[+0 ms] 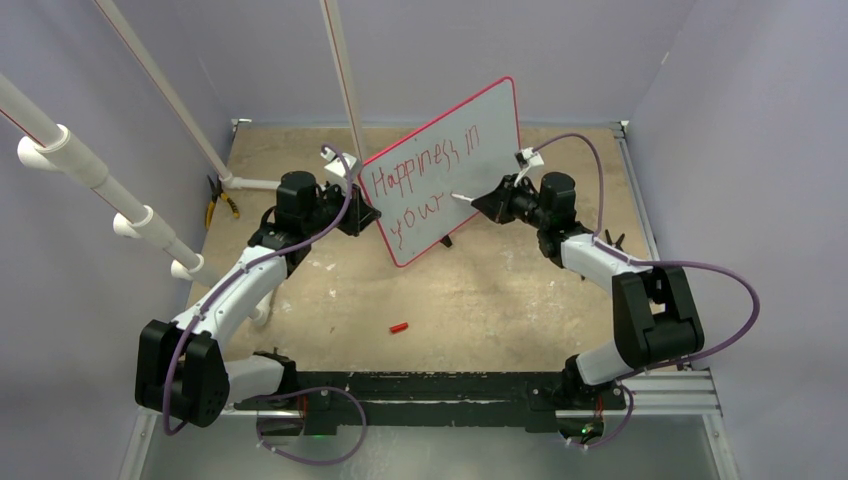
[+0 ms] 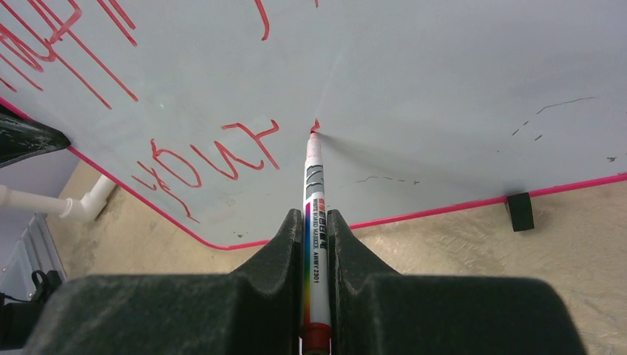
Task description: Write a sentence on the whiteboard
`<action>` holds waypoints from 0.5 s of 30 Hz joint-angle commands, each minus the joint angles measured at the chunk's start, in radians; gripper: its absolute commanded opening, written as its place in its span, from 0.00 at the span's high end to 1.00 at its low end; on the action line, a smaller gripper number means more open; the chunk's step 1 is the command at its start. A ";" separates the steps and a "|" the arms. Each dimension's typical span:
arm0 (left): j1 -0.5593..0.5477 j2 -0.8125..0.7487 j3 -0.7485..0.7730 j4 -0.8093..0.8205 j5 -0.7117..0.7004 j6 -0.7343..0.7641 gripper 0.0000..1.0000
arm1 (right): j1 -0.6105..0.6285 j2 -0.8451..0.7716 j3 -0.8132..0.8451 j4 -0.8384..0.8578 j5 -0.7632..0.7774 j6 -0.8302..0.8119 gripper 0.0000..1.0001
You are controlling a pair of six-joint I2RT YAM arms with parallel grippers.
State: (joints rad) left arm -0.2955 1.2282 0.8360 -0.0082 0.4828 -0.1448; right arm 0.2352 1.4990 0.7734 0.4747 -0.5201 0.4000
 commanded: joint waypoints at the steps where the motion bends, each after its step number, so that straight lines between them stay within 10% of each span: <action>1: -0.019 0.010 0.010 -0.030 0.017 0.040 1.00 | 0.005 0.005 0.021 -0.001 -0.023 -0.029 1.00; 15: -0.022 0.013 0.010 -0.028 0.017 0.040 1.00 | 0.006 0.014 0.024 -0.043 0.050 -0.037 1.00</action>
State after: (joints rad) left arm -0.2958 1.2282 0.8360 -0.0082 0.4828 -0.1448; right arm 0.2356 1.5120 0.7734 0.4347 -0.5152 0.3851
